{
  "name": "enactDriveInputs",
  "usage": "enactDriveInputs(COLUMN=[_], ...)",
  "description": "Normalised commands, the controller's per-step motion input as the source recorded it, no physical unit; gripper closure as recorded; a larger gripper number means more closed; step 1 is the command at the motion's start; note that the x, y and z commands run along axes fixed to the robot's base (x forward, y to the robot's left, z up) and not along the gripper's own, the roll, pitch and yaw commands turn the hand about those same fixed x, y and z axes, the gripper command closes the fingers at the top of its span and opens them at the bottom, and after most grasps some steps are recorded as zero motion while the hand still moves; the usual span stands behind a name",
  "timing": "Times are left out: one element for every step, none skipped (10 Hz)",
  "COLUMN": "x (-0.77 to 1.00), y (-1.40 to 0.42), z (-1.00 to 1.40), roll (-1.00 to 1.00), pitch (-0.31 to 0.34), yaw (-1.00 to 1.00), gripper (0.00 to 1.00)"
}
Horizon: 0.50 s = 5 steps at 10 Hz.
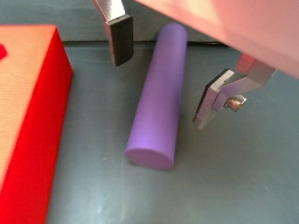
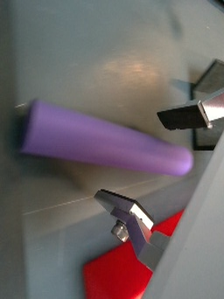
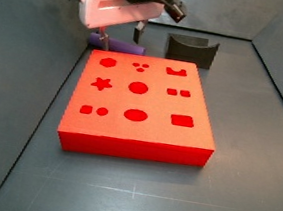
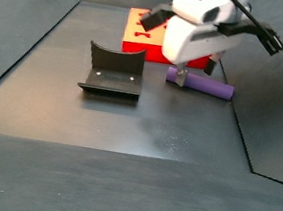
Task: Pick up the round object. Move up. Place the round object on the fixture. Regrasp the round object. Move to above the board. Insert the round object.
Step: Pick up the round object.
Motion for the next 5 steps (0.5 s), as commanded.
enactDriveInputs(x=[-0.35,-0.19,0.00,0.00,0.00], y=[0.09,0.18,0.05,0.00,0.00], z=[-0.10,-0.07,-0.21,-0.43,-0.29], roll=[-0.14,-0.10,0.00,0.05,0.00], pitch=[-0.196,-0.130,-0.014,-0.023,0.000], yaw=[0.21,0.23,0.16,0.09,0.00], gripper=[0.00,0.00,0.00,0.00,0.00])
